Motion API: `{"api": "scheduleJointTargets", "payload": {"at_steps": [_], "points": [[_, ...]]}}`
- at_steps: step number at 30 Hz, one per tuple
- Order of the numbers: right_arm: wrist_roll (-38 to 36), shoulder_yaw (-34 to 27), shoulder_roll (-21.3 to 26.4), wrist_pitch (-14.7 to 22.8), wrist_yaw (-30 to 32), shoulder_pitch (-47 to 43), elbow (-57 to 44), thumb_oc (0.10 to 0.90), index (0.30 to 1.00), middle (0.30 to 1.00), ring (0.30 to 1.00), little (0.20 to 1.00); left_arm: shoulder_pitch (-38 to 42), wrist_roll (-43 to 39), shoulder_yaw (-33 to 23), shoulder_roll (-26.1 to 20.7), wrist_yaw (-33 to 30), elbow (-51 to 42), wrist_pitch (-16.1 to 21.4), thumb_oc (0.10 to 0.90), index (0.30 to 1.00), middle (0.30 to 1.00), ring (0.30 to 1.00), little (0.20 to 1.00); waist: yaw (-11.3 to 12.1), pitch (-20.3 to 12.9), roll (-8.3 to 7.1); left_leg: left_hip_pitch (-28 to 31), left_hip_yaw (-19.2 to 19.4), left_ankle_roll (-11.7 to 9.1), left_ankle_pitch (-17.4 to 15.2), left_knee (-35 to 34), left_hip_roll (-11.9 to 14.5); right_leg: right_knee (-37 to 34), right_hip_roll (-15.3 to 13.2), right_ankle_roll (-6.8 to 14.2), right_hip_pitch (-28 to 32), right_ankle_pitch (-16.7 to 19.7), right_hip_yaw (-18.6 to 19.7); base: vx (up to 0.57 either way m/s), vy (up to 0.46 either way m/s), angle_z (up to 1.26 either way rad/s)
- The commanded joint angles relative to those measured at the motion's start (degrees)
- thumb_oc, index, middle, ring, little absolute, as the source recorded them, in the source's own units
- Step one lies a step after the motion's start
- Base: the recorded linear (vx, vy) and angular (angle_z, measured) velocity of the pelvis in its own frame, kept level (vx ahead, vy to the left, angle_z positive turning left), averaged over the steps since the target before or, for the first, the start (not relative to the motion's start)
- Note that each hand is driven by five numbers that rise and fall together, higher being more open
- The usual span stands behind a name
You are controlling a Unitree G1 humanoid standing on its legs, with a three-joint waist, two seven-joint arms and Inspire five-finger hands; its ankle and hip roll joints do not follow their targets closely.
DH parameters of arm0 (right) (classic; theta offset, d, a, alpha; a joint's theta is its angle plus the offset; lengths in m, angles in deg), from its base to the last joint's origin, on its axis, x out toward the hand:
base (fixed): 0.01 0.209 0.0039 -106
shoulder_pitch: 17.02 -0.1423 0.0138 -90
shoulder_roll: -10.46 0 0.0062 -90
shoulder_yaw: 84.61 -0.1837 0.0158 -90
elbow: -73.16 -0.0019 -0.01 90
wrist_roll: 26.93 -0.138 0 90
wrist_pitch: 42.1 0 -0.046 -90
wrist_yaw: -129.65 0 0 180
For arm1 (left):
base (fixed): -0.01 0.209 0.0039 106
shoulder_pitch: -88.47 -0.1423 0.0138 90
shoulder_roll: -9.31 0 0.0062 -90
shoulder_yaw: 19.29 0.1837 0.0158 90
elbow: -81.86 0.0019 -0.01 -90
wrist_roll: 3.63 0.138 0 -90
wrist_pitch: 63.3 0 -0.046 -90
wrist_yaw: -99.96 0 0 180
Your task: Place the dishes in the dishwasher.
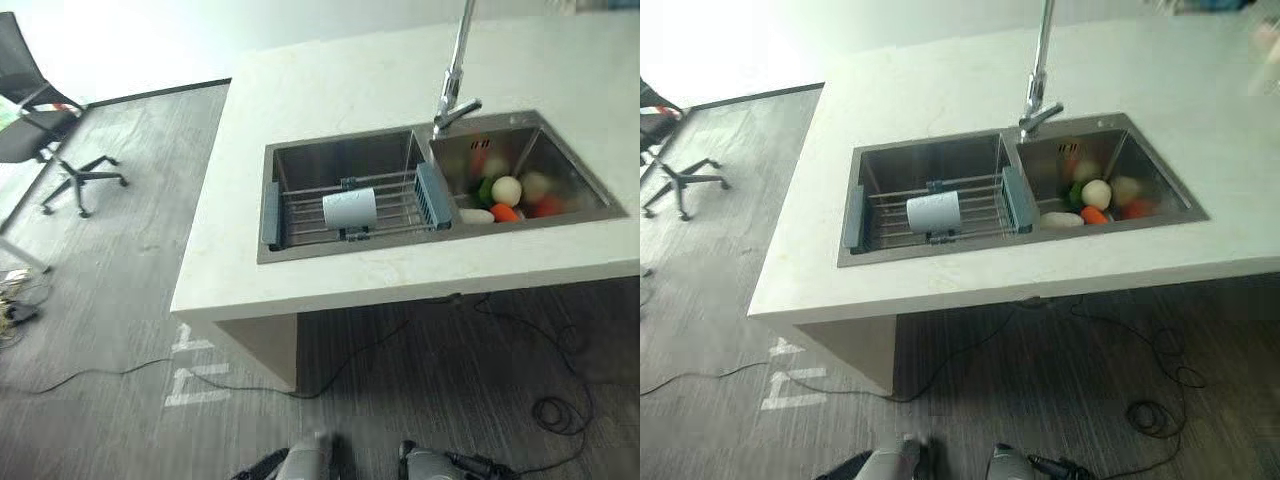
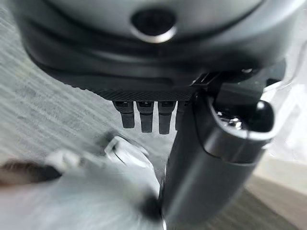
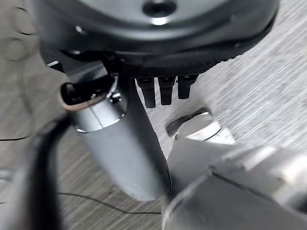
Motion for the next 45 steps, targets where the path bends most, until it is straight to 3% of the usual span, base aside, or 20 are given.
{"api": "scheduleJointTargets", "payload": {"at_steps": [1,4,5,7,11,16,20,23,28,30,33,34,36,37,38,40,41,43,44,45], "points": [[4.50,2.35,0.19,3.42,-1.71,-3.85,-3.53,0.800,0.900,0.900,0.900,0.900,-1.43,-0.80,5.67,0.49,-0.93,-3.51,-3.56,0.800,0.900,0.900,0.900,0.900,1.57,1.98,1.87,-0.26,-2.32,-1.27,-1.67,-4.09,1.19,-3.16,-1.98,4.65,2.59,0.14,-3.32,0.14,-0.170,-0.63],[4.58,1.95,0.78,2.75,-3.80,-3.66,-4.38,0.800,0.900,0.900,0.900,0.900,0.07,-2.19,6.61,-0.64,1.54,-4.44,-1.64,0.800,0.900,0.900,0.900,0.900,0.51,3.88,0.13,0.30,-0.89,-2.06,-3.08,-4.09,2.37,-3.16,-8.15,7.81,-4.26,4.94,1.48,0.06,-0.525,-0.48],[7.17,2.25,0.65,1.42,-4.16,-2.87,-4.43,0.800,0.900,0.900,0.900,0.900,0.68,-5.73,7.13,-0.84,0.63,-5.68,-1.46,0.800,0.900,0.900,0.900,0.900,-0.15,3.94,-0.05,-0.60,-0.26,-3.33,-2.56,-4.09,4.62,-3.16,-7.06,8.06,-3.76,2.91,1.77,0.07,-0.870,-0.12],[4.93,2.55,2.08,4.95,-4.29,-2.01,-3.66,0.800,0.900,0.900,0.900,0.900,1.10,-2.97,7.35,0.85,1.08,-6.92,-0.47,0.800,0.900,0.900,0.900,0.900,-0.49,3.23,-0.15,-3.24,2.60,-7.56,0.89,-4.09,10.51,-3.16,-6.47,6.82,-4.05,-0.34,-1.10,0.00,-0.631,0.01],[3.96,1.22,3.59,4.78,-4.90,-1.91,-4.07,0.800,0.900,0.900,0.900,0.900,1.05,-2.68,8.66,1.63,0.18,-7.04,-1.53,0.800,0.900,0.900,0.900,0.900,-1.28,2.66,1.28,-5.03,3.08,-9.50,2.72,-4.09,13.12,-3.16,-6.06,5.44,-3.43,-1.70,-2.85,-0.04,-0.089,0.28],[4.30,1.18,3.73,4.12,-4.42,-1.41,-3.96,0.800,0.900,0.900,0.900,0.900,0.22,-7.43,7.07,1.79,-1.49,-7.03,-1.22,0.800,0.900,0.900,0.900,0.900,-1.52,1.98,2.61,-4.61,3.20,-10.16,3.09,-4.09,13.55,-3.16,-6.34,4.86,-2.17,-2.43,-3.55,-0.01,0.039,0.26],[4.33,0.97,3.91,4.16,-2.78,-0.85,-2.97,0.800,0.900,0.900,0.900,0.900,-0.60,-10.36,5.06,2.01,-2.22,-7.05,1.97,0.800,0.900,0.900,0.900,0.900,-1.26,1.30,4.03,-4.15,2.53,-10.27,3.01,-4.09,12.88,-3.16,-6.29,4.44,-0.85,-3.26,-3.36,0.00,0.090,0.25],[5.67,0.45,4.92,2.09,-1.67,-0.67,-2.06,0.800,0.900,0.900,0.900,0.900,-1.46,-12.84,0.97,1.00,-3.29,-8.06,10.14,0.800,0.900,0.900,0.900,0.900,-0.27,0.25,4.74,-2.90,0.01,-9.80,1.95,-4.09,9.87,-3.16,-6.21,4.32,0.14,-3.80,-2.08,0.03,0.128,0.30],[6.40,0.04,6.33,0.79,-1.52,-0.86,-2.16,0.800,0.900,0.900,0.900,0.900,-2.08,-11.17,-1.92,-1.51,-7.65,-12.58,17.76,0.800,0.900,0.900,0.900,0.900,0.74,-0.33,5.60,-1.87,-1.34,-9.23,0.97,-4.09,7.98,-3.16,-6.47,4.41,1.13,-4.24,-2.20,0.02,0.076,0.09],[6.24,-0.16,7.37,0.01,-2.03,-1.11,-2.34,0.800,0.900,0.900,0.900,0.900,-2.38,-4.96,-5.70,-7.93,-14.98,-17.78,26.39,0.800,0.900,0.900,0.900,0.900,1.40,-1.08,6.23,-1.32,-1.12,-9.06,0.38,-4.09,8.02,-3.16,-7.13,4.91,1.80,-4.50,-3.18,0.05,0.024,0.06],[5.04,-0.20,7.94,-0.35,-2.25,-1.10,-2.15,0.800,0.900,0.900,0.900,0.900,-2.68,2.41,-9.07,-14.40,-21.09,-23.62,30.84,0.800,0.900,0.900,0.900,0.900,2.10,-1.70,6.56,-1.16,-0.90,-9.10,0.05,-4.09,8.38,-3.16,-7.47,5.18,2.01,-4.64,-3.80,0.03,-0.035,0.05],[4.37,-0.07,8.02,-0.41,-2.61,-1.17,-1.72,0.800,0.900,0.900,0.900,0.900,-2.84,10.05,-11.83,-20.21,-27.44,-29.22,33.51,0.800,0.900,0.900,0.900,0.900,2.74,-2.16,6.64,-1.20,-0.53,-9.25,-0.14,-4.09,8.82,-3.16,-7.82,5.54,1.97,-4.71,-4.36,0.02,-0.071,0.00],[3.73,0.41,7.55,0.03,-2.59,-1.16,-1.16,0.800,0.900,0.900,0.900,0.900,-2.83,18.99,-13.66,-25.44,-33.89,-35.56,35.71,0.800,0.900,0.900,0.900,0.900,3.17,-2.43,6.53,-1.29,-0.09,-9.44,-0.21,-4.09,9.29,-3.16,-8.12,5.85,1.99,-4.80,-4.70,0.02,-0.092,-0.02],[3.58,0.44,7.51,0.09,-2.57,-1.13,-1.08,0.800,0.900,0.900,0.900,0.900,-2.72,18.79,-14.08,-26.79,-34.08,-37.13,34.65,0.800,0.900,0.900,0.900,0.900,3.24,-2.59,6.56,-1.43,-0.06,-9.47,-0.21,-4.09,9.37,-3.16,-8.11,5.86,1.90,-4.81,-4.72,0.04,-0.141,0.01],[2.62,0.61,6.99,0.69,-2.52,-0.65,-0.77,0.800,0.900,0.900,0.900,0.900,-2.17,24.52,-16.73,-33.29,-36.83,-44.00,33.99,0.800,0.900,0.900,0.900,0.900,3.44,-2.65,6.37,-1.06,0.06,-9.65,-0.71,-4.09,9.69,-3.16,-7.92,5.97,2.46,-5.26,-4.82,0.04,-0.133,0.05],[1.63,0.64,6.67,0.95,-2.68,-0.27,-0.51,0.800,0.900,0.900,0.900,0.900,-0.86,28.08,-19.21,-38.84,-37.35,-48.90,35.46,0.800,0.900,0.900,0.900,0.900,3.34,-3.34,6.22,-1.69,0.30,-9.76,-0.55,-4.09,10.07,-3.16,-7.76,6.00,2.05,-5.17,-4.89,0.04,-0.164,0.10],[1.33,0.56,6.40,0.83,-2.89,0.25,-0.16,0.800,0.900,0.900,0.900,0.900,0.98,28.11,-20.59,-43.17,-35.15,-52.57,37.81,0.800,0.900,0.900,0.900,0.900,3.06,-3.62,6.08,-1.46,0.78,-9.90,-0.78,-4.09,10.49,-3.16,-7.67,6.15,2.32,-5.34,-4.92,0.09,-0.215,0.06],[2.59,0.22,5.72,0.69,-3.64,1.21,0.83,0.800,0.900,0.900,0.900,0.900,6.55,15.37,-19.66,-46.49,-17.10,-60.18,39.99,0.800,0.900,0.900,0.900,0.900,2.38,-4.42,5.70,-1.19,1.68,-10.14,-1.22,-4.09,11.24,-3.16,-7.39,6.52,2.38,-5.42,-4.67,0.16,-0.217,-0.08],[3.36,-0.18,5.92,1.33,-4.90,1.67,1.33,0.800,0.900,0.900,0.900,0.900,11.13,13.70,-17.15,-47.50,-7.72,-66.20,36.88,0.800,0.900,0.900,0.900,0.900,1.41,-4.58,5.69,-0.64,2.31,-10.38,-1.30,-4.09,11.85,-3.16,-7.25,6.74,2.56,-5.39,-4.22,0.16,-0.141,-0.19],[3.80,-0.49,6.10,1.46,-5.46,1.58,1.45,0.800,0.900,0.900,0.900,0.900,13.40,12.93,-15.55,-48.29,-3.65,-67.85,34.97,0.800,0.900,0.900,0.900,0.900,0.85,-4.82,5.83,-0.66,2.76,-10.52,-1.20,-4.09,12.14,-3.16,-7.21,6.88,2.22,-5.20,-3.92,0.14,-0.105,-0.36]]}}
